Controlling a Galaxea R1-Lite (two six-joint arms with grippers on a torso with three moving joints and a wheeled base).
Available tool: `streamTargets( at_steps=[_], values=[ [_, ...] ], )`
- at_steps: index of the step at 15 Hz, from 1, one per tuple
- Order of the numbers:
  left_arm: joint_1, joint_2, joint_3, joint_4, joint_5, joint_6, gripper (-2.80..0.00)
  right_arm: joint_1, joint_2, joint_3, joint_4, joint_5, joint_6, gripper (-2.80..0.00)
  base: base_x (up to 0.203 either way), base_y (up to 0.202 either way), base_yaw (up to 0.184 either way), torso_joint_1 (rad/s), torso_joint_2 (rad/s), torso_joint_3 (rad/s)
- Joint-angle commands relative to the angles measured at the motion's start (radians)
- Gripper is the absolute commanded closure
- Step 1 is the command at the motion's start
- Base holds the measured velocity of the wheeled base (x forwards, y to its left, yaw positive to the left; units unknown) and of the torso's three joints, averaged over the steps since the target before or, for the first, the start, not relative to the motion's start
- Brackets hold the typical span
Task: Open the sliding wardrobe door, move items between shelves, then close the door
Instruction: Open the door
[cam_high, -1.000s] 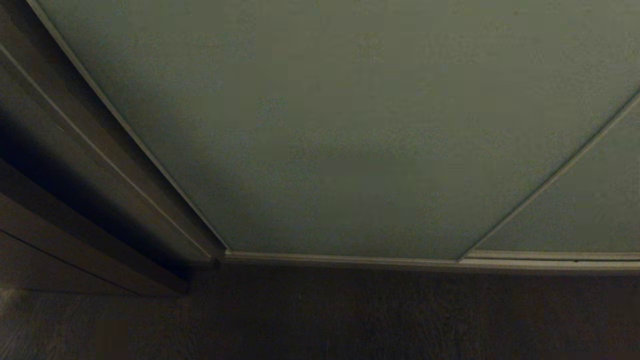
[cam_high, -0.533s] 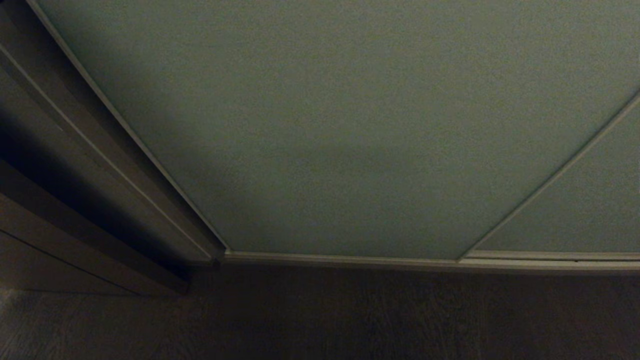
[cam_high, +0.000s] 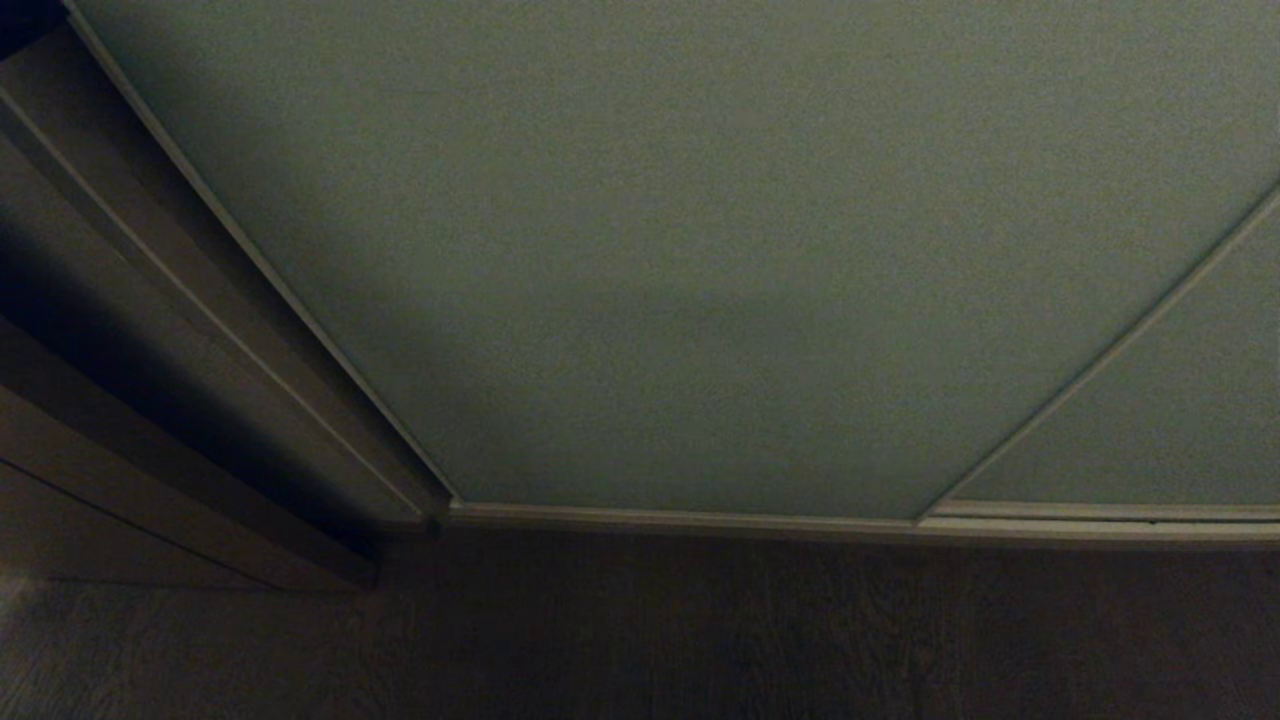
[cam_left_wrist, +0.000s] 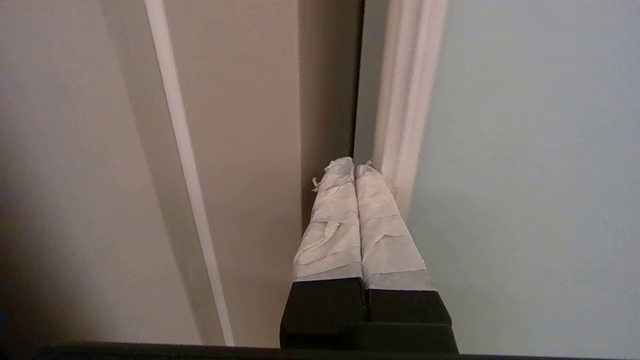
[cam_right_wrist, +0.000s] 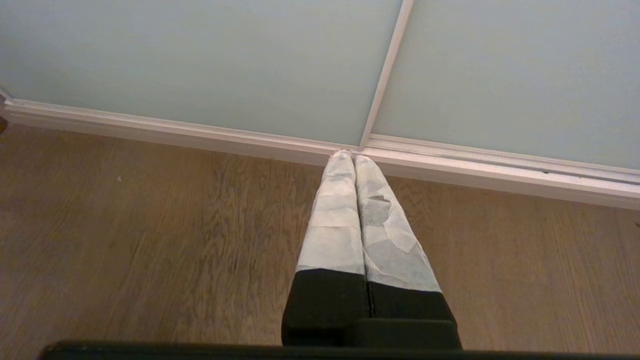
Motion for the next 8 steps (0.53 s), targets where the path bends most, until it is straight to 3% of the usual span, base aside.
streamTargets(
  at_steps=[1, 8],
  values=[
    [0.000, 0.018, -0.022, -0.003, 0.001, 0.000, 0.00, 0.000, -0.001, 0.000, -0.001, 0.000, 0.000, 0.00, 0.000, 0.000, 0.000, 0.000, 0.00, 0.000],
    [-0.001, 0.037, -0.044, -0.003, -0.044, -0.005, 0.00, 0.000, -0.001, 0.000, -0.001, 0.000, 0.000, 0.00, 0.000, 0.000, 0.000, 0.000, 0.00, 0.000]
  ],
)
